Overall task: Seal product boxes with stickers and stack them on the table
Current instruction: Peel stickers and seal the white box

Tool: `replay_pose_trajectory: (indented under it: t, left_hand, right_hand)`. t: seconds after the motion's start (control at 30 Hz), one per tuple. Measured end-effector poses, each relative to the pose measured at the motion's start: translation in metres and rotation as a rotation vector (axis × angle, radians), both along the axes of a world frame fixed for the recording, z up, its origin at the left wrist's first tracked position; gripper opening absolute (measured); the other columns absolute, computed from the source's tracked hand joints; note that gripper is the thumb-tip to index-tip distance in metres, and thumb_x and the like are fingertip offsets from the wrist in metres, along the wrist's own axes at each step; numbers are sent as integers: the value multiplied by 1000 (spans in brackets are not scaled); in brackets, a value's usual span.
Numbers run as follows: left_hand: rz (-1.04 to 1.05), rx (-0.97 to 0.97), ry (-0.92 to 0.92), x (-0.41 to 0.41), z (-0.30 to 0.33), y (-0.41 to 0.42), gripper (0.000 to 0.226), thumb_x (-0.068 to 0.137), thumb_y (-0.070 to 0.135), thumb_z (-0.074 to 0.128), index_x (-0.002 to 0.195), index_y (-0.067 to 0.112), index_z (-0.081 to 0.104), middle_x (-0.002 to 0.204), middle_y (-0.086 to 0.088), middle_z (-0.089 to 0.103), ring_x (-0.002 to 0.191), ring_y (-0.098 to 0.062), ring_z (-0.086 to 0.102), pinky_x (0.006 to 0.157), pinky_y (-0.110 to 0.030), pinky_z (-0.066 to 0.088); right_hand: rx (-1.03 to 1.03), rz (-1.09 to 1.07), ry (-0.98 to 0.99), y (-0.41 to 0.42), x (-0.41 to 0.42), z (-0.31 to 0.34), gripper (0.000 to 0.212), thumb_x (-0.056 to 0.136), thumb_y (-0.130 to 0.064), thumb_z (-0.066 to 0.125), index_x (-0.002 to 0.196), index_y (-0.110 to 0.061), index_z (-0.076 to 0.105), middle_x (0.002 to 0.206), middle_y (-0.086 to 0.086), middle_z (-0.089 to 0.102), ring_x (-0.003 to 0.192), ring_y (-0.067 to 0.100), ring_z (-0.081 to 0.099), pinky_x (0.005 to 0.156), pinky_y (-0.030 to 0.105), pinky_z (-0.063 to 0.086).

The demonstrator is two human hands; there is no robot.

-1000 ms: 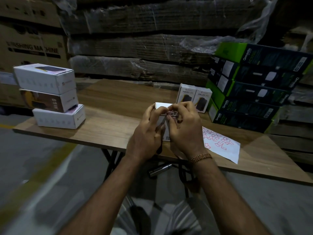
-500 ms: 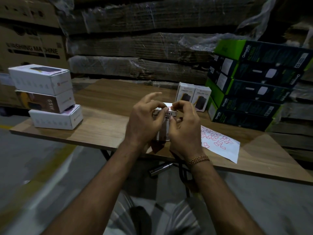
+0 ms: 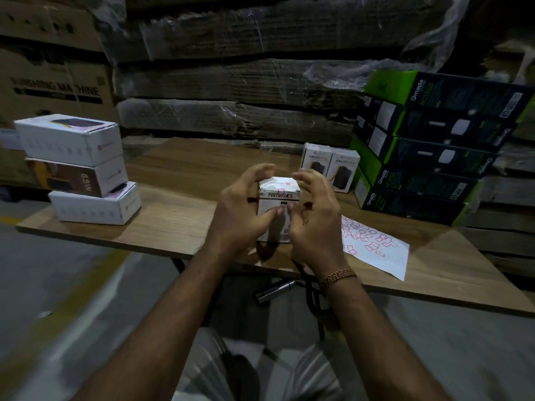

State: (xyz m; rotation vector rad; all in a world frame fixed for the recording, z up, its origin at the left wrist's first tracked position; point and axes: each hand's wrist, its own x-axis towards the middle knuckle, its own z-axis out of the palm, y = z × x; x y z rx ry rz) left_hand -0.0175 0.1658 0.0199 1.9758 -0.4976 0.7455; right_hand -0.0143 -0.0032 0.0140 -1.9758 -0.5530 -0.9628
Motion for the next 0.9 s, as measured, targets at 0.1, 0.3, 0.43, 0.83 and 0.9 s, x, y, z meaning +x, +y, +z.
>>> replay_pose_trajectory:
  t: [0.1, 0.3, 0.43, 0.83, 0.9]
  left_hand:
    - [3, 40, -58, 0, -10, -2, 69, 95, 22, 81, 158, 25, 51, 160, 3, 53, 148, -7, 48, 116, -37, 50]
    - [16, 18, -80, -3, -26, -10, 68, 101, 16, 73, 163, 24, 44, 172, 0, 34, 156, -1, 31, 121, -17, 36]
    - [47, -67, -87, -3, -24, -15, 49, 106, 26, 67, 154, 25, 57, 168, 1, 43, 152, -3, 41, 116, -29, 49]
    - [246, -200, -89, -8, -13, -36, 51, 100, 36, 75, 147, 19, 63, 135, 4, 72, 117, 2, 67, 91, -12, 56]
    - [233, -175, -80, -9, -14, -34, 54, 102, 32, 73, 152, 18, 58, 135, 7, 70, 114, 13, 63, 90, -5, 51]
  right_hand:
    - [-42, -30, -60, 0, 1, -4, 42, 92, 6, 69, 129, -13, 64, 153, 1, 51, 144, 9, 46, 110, 31, 52]
    - [-34, -50, -73, 3, -1, -13, 44, 92, 8, 69, 133, -7, 65, 146, 7, 58, 137, 14, 54, 109, 22, 49]
    - [-26, -52, -69, 1, -1, -13, 46, 93, 5, 69, 137, -7, 62, 145, 7, 59, 139, 17, 55, 110, 38, 51]
    - [61, -50, -29, 0, -5, -11, 52, 88, 6, 70, 136, -12, 60, 135, 4, 61, 122, 15, 64, 97, 36, 59]
    - [74, -45, -19, -1, -6, -10, 53, 88, 6, 70, 136, -12, 60, 135, 3, 60, 122, 14, 64, 97, 35, 60]
